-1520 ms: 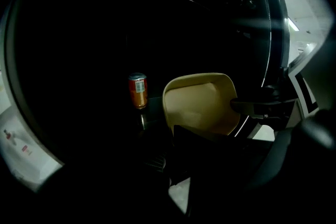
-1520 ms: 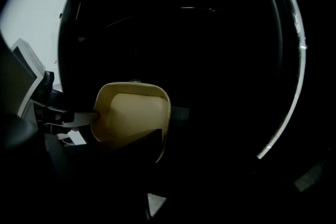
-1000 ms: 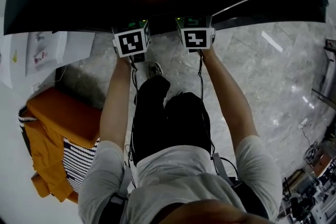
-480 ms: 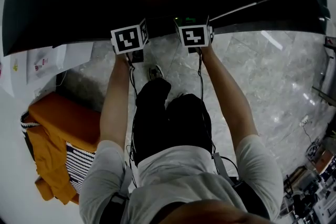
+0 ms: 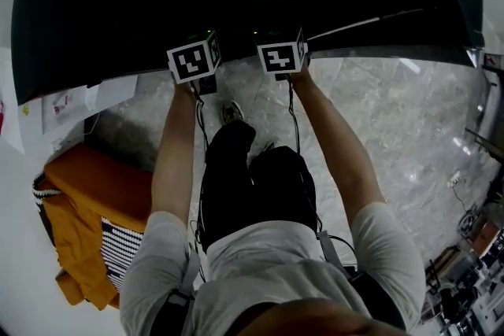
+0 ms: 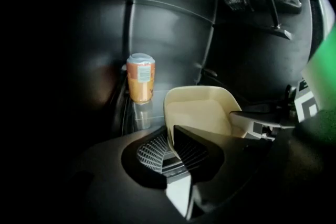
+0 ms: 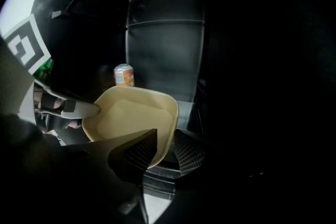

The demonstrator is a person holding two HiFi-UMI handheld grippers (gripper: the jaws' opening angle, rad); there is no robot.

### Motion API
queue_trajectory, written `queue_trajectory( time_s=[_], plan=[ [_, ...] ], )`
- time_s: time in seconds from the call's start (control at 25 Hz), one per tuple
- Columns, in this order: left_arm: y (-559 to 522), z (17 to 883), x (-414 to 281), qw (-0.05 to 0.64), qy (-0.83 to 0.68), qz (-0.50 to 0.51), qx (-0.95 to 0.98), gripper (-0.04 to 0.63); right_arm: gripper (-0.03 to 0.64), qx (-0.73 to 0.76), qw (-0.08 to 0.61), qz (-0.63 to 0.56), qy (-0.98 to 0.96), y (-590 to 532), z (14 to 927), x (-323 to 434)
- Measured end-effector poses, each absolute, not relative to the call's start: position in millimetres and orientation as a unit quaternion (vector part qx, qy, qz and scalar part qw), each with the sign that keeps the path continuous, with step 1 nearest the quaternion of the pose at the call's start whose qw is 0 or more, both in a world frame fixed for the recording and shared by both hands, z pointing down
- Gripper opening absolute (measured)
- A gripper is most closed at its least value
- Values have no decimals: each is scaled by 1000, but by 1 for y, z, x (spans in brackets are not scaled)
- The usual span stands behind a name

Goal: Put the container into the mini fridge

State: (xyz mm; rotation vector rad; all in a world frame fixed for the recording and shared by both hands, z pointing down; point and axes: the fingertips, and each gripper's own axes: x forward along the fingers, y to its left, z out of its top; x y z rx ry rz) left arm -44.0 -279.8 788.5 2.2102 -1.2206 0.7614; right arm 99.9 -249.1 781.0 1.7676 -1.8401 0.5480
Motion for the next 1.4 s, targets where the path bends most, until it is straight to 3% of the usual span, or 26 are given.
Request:
queue_trajectory(
  time_s=[0.24,0.44,1.04,1.16,1.24,1.4],
  plan=[
    [-291,783,-45,233,-461,292,805,53,127,661,264,189,-677,-261,770,104],
    [-295,763,-50,201,-489,266,806,83,176,671,243,172,-679,-262,759,102],
    [-239,703,-43,176,-490,255,815,81,175,664,218,154,-698,-217,674,74],
    [-218,691,-39,167,-481,250,824,66,142,652,212,156,-712,-199,657,64],
    [-204,672,-38,161,-477,247,828,34,73,655,210,150,-710,-185,644,63],
    [-176,644,-40,160,-477,245,829,25,57,654,205,152,-712,-156,622,64]
  ],
)
